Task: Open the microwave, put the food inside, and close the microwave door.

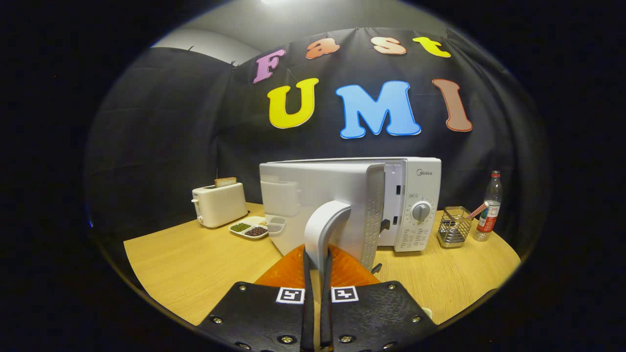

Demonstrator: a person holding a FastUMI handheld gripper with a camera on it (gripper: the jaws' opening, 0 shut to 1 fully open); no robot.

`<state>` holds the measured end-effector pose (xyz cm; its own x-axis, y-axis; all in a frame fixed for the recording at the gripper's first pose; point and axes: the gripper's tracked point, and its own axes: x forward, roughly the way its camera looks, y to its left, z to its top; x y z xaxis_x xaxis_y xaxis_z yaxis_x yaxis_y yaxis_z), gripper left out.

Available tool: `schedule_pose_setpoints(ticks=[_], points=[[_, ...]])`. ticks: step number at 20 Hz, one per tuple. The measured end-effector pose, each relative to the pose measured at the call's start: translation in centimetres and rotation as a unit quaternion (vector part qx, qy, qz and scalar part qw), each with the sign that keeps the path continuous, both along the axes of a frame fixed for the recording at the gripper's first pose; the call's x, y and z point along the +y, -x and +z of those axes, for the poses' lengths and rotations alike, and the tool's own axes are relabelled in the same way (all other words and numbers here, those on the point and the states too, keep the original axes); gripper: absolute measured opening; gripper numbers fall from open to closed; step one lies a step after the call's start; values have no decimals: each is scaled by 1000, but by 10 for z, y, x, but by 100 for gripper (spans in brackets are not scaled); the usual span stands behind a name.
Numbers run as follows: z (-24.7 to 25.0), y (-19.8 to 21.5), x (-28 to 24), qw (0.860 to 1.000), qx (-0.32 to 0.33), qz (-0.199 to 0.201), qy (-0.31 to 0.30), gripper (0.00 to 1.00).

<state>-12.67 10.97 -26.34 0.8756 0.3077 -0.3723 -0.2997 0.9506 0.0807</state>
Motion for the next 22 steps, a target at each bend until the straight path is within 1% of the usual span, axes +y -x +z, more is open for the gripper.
schedule_pose_setpoints(ticks=[4,8,10,11,15,18,20,22], points=[[5,22,32,1000,-5,0,-5,5],[9,47,84,1000,-20,19,-13,5],[11,56,101,999,-41,11,9,5],[13,58,110,999,-52,4,16,5],[13,66,142,995,-82,-52,27,5],[15,69,170,988,-114,-98,38,6],[14,69,189,982,-137,-117,51,6],[10,67,199,979,-142,-132,58,6]])
